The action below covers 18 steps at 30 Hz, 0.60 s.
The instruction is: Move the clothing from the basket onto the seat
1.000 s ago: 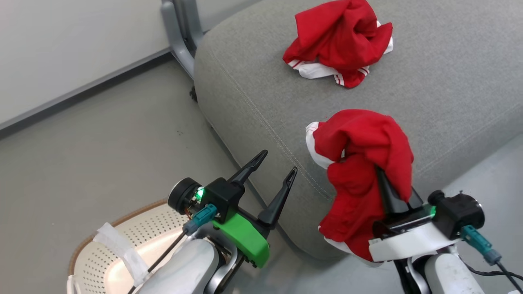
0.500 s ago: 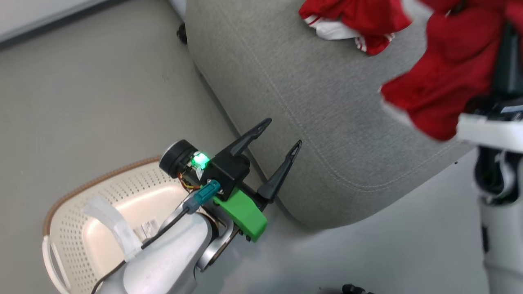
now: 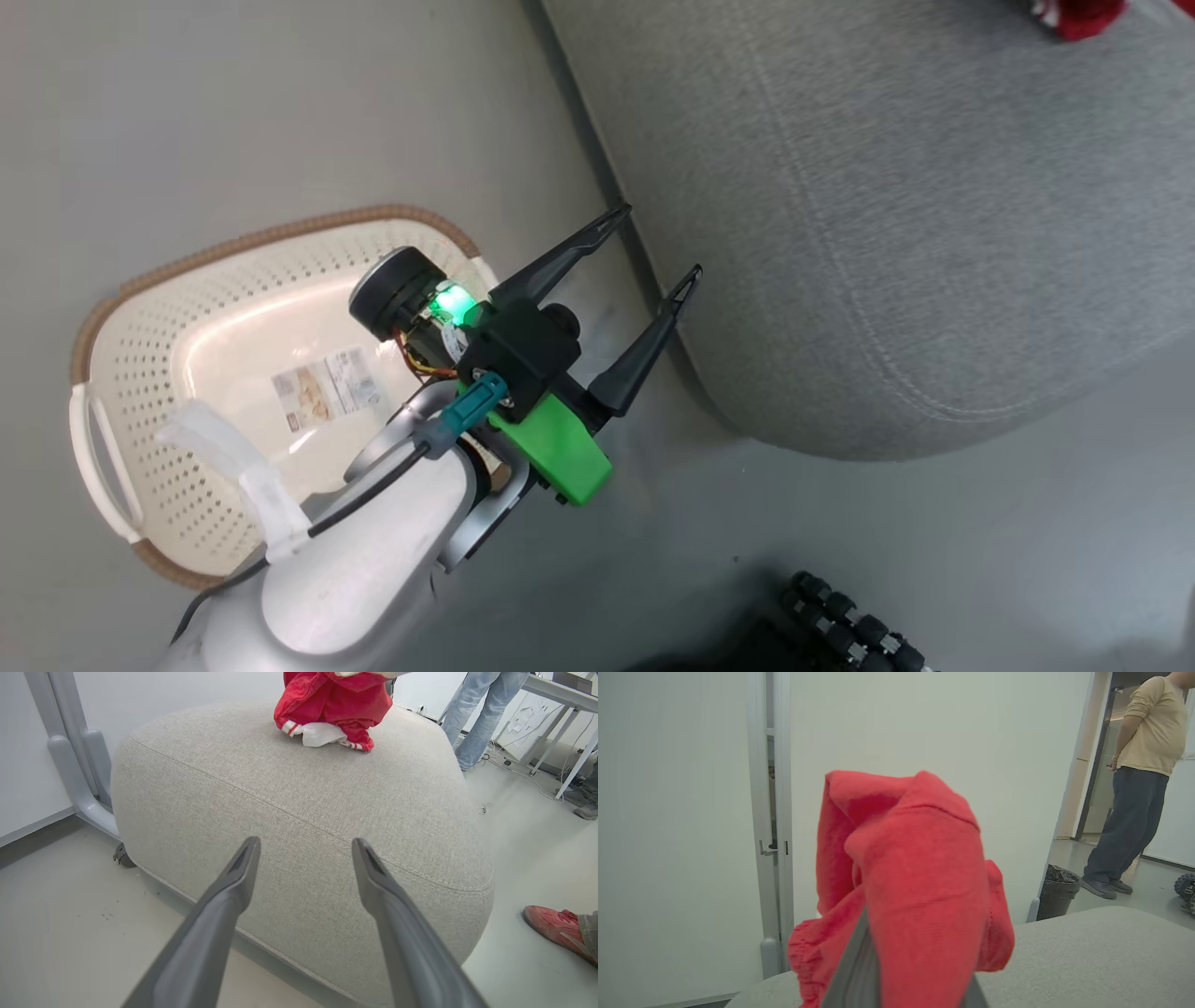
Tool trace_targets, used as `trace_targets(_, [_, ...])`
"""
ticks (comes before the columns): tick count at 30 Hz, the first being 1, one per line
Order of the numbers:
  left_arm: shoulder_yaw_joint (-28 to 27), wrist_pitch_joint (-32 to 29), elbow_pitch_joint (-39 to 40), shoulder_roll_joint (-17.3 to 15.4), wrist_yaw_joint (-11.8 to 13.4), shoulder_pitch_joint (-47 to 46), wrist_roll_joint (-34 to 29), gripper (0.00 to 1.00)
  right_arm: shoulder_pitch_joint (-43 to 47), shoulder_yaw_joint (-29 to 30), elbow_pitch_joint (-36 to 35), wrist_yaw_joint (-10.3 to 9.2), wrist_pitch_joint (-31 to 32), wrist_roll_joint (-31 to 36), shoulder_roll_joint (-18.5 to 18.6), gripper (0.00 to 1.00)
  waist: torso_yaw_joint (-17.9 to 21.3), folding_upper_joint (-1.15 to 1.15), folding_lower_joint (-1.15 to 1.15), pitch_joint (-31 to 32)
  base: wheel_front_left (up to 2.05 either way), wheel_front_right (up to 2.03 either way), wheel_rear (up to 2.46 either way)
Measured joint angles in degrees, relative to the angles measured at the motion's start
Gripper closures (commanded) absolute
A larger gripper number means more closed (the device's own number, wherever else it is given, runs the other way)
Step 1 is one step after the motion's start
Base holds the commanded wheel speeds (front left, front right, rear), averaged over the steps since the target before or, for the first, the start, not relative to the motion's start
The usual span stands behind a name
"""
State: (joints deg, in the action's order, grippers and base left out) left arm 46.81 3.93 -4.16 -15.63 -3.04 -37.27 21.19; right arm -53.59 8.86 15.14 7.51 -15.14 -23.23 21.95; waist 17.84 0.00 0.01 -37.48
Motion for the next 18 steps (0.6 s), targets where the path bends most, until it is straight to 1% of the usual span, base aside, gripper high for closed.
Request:
trace_targets(3, [0.71,-0.07,-0.25,0.15,-0.32,-0.30,-0.01,0.00,-1.74,-1.04,6.39,0.01,0.01,1.71,2.76,1.00,-1.46,0.00,0.00,-2.29,0.00,0.00,0.00])
trace_targets(6, [1.14,0.20,-0.73,0.40,-0.52,-0.81,-0.08,0.00,-2.28,-0.75,12.79,0.01,0.01,1.87,3.63,1.00,-3.12,0.00,0.00,-3.91,0.00,0.00,0.00])
trace_targets(9, [1.18,0.52,-1.20,0.60,-0.51,-0.97,-0.05,0.00,-3.19,0.38,18.73,0.00,0.01,1.02,3.46,1.00,-4.56,0.00,0.00,-5.04,0.00,0.00,0.00])
trace_targets(12, [1.19,0.78,-1.57,0.87,-0.49,-1.05,0.03,0.00,-3.66,1.35,22.18,0.00,0.01,0.90,3.38,1.00,-5.58,0.00,0.00,-5.69,0.00,0.00,0.00])
trace_targets(13, [1.23,0.96,-1.78,0.94,-0.49,-1.06,0.12,0.00,-3.76,2.19,22.90,0.00,0.01,0.92,3.25,0.80,-5.82,0.00,0.00,-5.72,0.00,0.00,0.00])
trace_targets(14, [1.26,1.15,-1.90,1.00,-0.48,-1.06,0.19,0.00,-3.94,2.83,23.63,0.00,0.01,1.21,3.08,0.00,-5.93,0.00,0.00,-5.63,0.00,0.00,0.00])
trace_targets(16, [1.34,1.52,-2.29,1.10,-0.40,-1.05,0.19,0.00,-3.96,4.19,23.70,0.00,0.01,1.92,2.66,0.00,-6.01,0.00,0.00,-5.19,0.00,0.00,0.00])
trace_targets(18, [1.37,2.00,-2.79,1.25,-0.23,-1.04,0.24,0.00,-3.49,6.20,22.32,0.00,0.01,3.16,2.12,0.00,-5.93,0.00,0.00,-4.57,0.00,0.00,0.00])
